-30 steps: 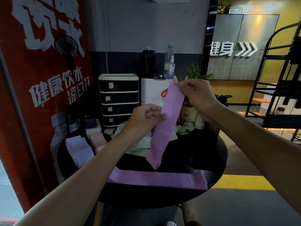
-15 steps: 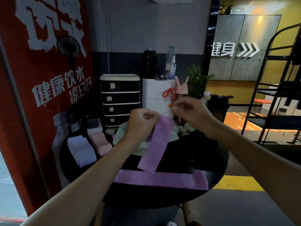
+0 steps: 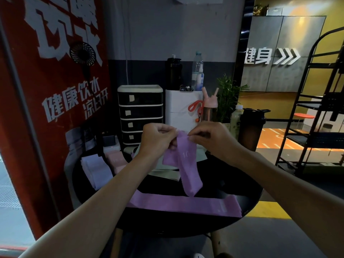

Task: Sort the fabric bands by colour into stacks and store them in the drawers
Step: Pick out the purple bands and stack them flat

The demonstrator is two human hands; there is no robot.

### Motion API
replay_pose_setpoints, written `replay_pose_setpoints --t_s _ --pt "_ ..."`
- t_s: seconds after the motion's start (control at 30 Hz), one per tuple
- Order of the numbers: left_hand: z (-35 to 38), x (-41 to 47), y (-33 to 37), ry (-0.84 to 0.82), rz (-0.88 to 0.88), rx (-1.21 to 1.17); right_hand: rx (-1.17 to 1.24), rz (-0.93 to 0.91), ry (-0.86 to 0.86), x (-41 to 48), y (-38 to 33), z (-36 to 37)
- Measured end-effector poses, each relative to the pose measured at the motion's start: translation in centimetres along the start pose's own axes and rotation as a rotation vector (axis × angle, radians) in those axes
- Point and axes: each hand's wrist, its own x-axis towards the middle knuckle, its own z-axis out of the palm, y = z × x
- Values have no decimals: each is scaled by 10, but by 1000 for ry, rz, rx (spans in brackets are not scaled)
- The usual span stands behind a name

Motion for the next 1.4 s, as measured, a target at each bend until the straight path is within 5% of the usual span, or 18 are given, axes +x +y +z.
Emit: replay_pose_setpoints --t_s 0.47,0.8,1.13,1.4 --pt "-1 5 9 -94 251 360 95 19 152 18 -18 -11" --pt "7 12 36 -120 313 183 292 79 227 19 -29 -14" --pt "10 25 58 -1 230 -52 770 376 -1 -4 -26 6" --pt "-9 34 52 172 169 -138 759 454 -165 -42 -12 34"
